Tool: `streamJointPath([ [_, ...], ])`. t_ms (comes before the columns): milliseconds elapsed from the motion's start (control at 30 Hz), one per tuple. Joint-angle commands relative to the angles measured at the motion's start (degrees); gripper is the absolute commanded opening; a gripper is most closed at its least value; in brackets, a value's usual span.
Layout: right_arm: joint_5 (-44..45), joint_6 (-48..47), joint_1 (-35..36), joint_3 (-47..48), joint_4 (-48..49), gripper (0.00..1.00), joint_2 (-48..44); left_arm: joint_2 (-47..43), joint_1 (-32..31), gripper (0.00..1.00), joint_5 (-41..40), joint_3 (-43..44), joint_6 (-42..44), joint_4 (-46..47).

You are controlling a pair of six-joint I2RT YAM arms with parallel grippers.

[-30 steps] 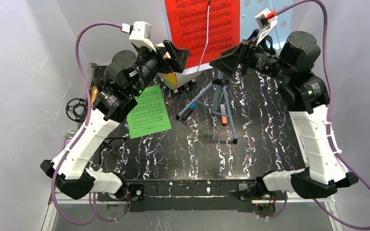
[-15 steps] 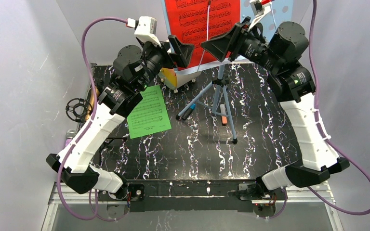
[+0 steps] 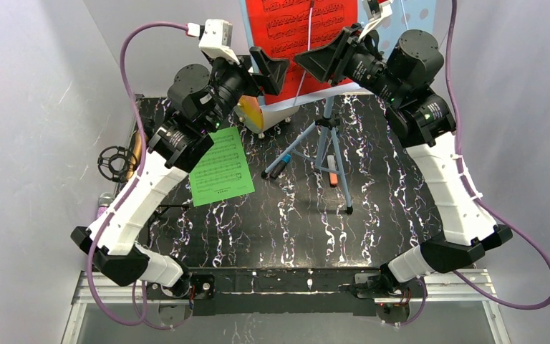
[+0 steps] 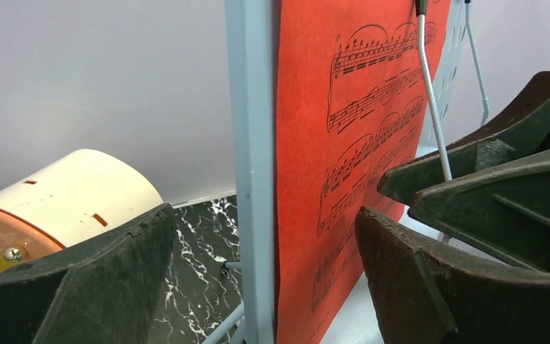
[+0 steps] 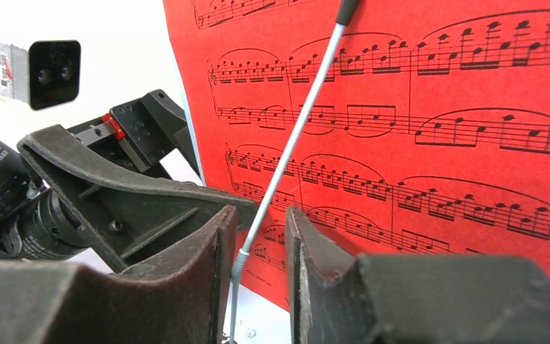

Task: Pack up the instrument practice props
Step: Pick up the sheet music from the music stand.

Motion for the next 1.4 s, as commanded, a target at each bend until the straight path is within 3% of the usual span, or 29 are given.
streamJointPath([
  [0, 3.0, 0.2, 0.3, 2.2, 3.5, 0.36, -0.8, 0.8, 0.2, 0.92, -1.3, 2.1, 0.6, 2.0],
  [467, 6.4, -0.6, 0.3, -0.5, 4.2, 0.02, -3.4, -3.8, 0.3, 0.79, -7.7, -3.9, 4.2, 3.9],
  [1000, 6.8, -0.1, 0.2, -1.8, 4.5, 0.02, -3.8, -11.1, 0.3, 0.72, -7.2, -11.3, 5.0, 6.3],
  [1233, 6.6, 0.0, 0.3, -2.1, 4.5, 0.01, -4.0, -12.7, 1.0, 0.83, 3.7, -12.7, 2.0, 9.4],
  [1367, 6.2, 0.1, 0.3, -2.1, 4.6, 0.02, -4.1, -11.7, 3.4, 0.85, 9.0, -11.0, -1.2, 9.0],
])
